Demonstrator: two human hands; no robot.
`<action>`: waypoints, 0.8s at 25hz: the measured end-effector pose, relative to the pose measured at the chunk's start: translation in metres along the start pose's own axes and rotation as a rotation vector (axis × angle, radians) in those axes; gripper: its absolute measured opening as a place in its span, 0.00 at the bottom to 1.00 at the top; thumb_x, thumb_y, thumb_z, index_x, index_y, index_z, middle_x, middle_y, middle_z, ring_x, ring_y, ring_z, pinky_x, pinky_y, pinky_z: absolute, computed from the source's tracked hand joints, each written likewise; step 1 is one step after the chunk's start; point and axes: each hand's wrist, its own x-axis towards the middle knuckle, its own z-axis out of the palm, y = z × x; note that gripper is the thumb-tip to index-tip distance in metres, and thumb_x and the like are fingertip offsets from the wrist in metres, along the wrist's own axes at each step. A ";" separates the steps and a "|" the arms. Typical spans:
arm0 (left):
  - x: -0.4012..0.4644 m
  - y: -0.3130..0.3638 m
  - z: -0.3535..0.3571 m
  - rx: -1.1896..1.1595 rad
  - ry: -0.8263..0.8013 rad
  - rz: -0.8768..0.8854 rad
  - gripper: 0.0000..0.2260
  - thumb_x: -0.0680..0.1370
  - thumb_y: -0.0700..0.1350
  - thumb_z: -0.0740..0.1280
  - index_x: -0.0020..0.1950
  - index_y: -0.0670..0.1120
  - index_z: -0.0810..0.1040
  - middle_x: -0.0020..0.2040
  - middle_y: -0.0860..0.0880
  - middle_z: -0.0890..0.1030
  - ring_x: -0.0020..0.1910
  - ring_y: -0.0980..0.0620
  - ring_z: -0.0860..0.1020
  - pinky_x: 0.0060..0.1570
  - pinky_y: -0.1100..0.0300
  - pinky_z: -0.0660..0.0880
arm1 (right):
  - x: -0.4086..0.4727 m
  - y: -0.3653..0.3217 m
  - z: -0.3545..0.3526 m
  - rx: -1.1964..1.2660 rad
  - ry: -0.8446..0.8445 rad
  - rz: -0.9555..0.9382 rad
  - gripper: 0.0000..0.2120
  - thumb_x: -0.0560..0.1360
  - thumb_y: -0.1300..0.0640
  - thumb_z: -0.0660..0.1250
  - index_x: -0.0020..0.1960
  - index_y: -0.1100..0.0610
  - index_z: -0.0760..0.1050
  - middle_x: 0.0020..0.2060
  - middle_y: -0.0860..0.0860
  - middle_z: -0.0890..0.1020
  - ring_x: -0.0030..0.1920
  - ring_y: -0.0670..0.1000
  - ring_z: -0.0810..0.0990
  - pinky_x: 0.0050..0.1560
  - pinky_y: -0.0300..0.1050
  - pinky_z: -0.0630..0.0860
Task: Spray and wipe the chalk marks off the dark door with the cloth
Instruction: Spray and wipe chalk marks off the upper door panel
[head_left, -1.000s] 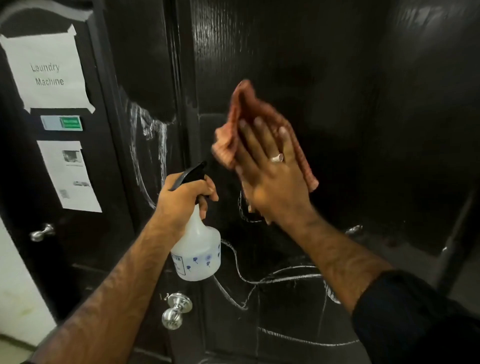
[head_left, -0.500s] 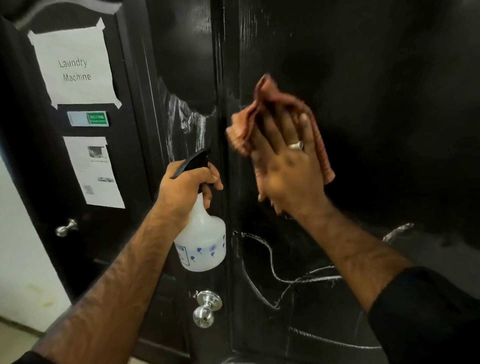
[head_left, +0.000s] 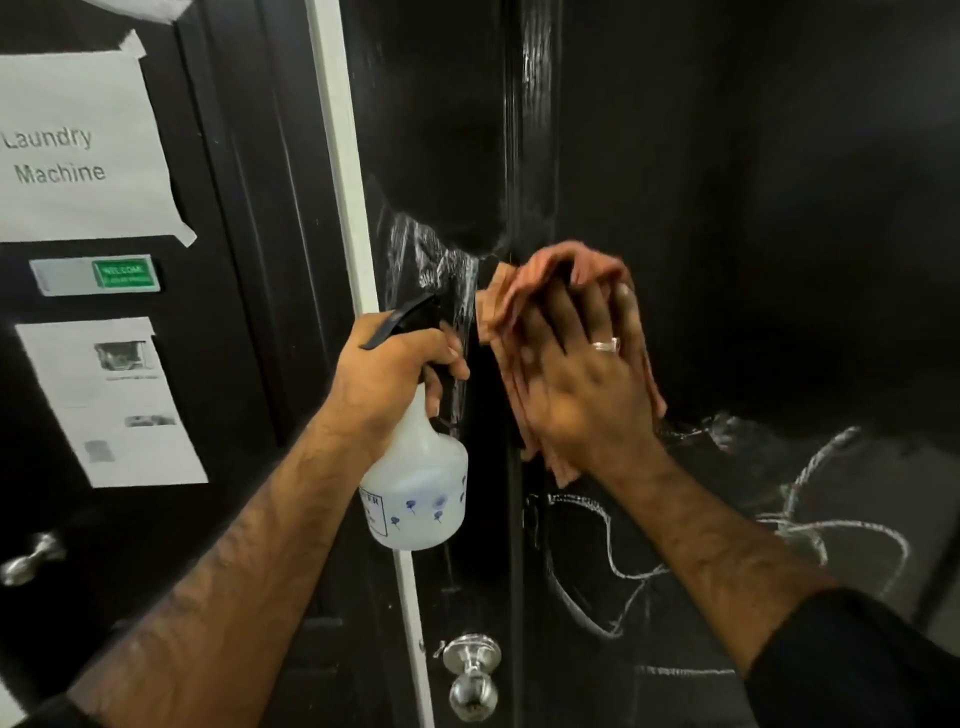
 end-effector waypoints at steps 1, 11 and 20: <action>0.000 -0.001 -0.006 -0.012 -0.006 -0.006 0.06 0.75 0.32 0.66 0.44 0.30 0.80 0.38 0.34 0.83 0.21 0.44 0.71 0.26 0.57 0.71 | -0.020 0.004 0.000 -0.021 -0.026 -0.038 0.21 0.84 0.49 0.64 0.76 0.53 0.76 0.76 0.57 0.75 0.80 0.66 0.65 0.82 0.69 0.54; -0.021 -0.006 -0.058 -0.015 -0.064 -0.024 0.09 0.76 0.36 0.69 0.41 0.30 0.79 0.37 0.29 0.79 0.24 0.49 0.74 0.28 0.55 0.72 | 0.067 -0.048 0.007 0.048 0.040 0.247 0.29 0.88 0.46 0.56 0.86 0.53 0.57 0.85 0.55 0.60 0.86 0.61 0.53 0.84 0.66 0.42; -0.018 -0.008 -0.107 -0.030 0.088 -0.090 0.12 0.73 0.42 0.72 0.51 0.35 0.83 0.43 0.36 0.85 0.28 0.49 0.77 0.31 0.58 0.76 | 0.131 -0.077 0.002 0.021 0.031 0.229 0.29 0.89 0.44 0.53 0.86 0.53 0.57 0.85 0.58 0.58 0.85 0.63 0.54 0.84 0.65 0.43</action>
